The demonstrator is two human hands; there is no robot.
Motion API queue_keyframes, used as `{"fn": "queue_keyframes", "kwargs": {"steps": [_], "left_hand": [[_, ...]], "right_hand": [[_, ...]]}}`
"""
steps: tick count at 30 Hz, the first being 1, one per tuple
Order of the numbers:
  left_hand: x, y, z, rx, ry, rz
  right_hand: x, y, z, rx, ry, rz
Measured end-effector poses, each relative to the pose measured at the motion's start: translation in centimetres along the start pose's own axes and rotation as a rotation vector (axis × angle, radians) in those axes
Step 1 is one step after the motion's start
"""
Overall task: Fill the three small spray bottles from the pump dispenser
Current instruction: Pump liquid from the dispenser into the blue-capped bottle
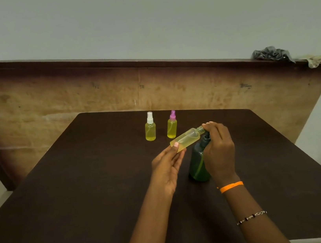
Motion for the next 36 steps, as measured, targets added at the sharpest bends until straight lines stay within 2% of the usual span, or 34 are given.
{"fn": "queue_keyframes", "kwargs": {"steps": [11, 17, 22, 27, 32, 36], "left_hand": [[-0.1, -0.4, 0.5, -0.009, 0.009, -0.013], [0.1, -0.1, 0.1, -0.023, 0.008, -0.002], [0.1, 0.0, 0.0, -0.02, 0.02, -0.01], [-0.1, 0.0, 0.4, -0.02, 0.015, -0.001], [0.1, 0.2, 0.1, -0.022, -0.001, -0.016], [0.0, -0.1, 0.1, -0.029, -0.011, -0.017]], "right_hand": [[0.6, 1.5, -0.9, 0.059, -0.16, -0.016], [-0.2, -0.5, 0.7, -0.035, -0.154, 0.003], [0.3, 0.3, -0.2, -0.007, -0.158, -0.005], [0.7, 2.2, -1.0, 0.095, -0.167, 0.037], [0.8, 0.2, -0.3, -0.033, -0.322, 0.073], [0.7, 0.5, -0.1, -0.006, -0.341, 0.106]]}}
Point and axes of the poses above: each hand's wrist, its own y-axis towards the middle knuckle, its own z-axis out of the palm, x = y × z, the point moved 8 cm from there along y, towards the middle knuckle, and after that the axes turned 15 degrees about x, right-handed, at the moved point
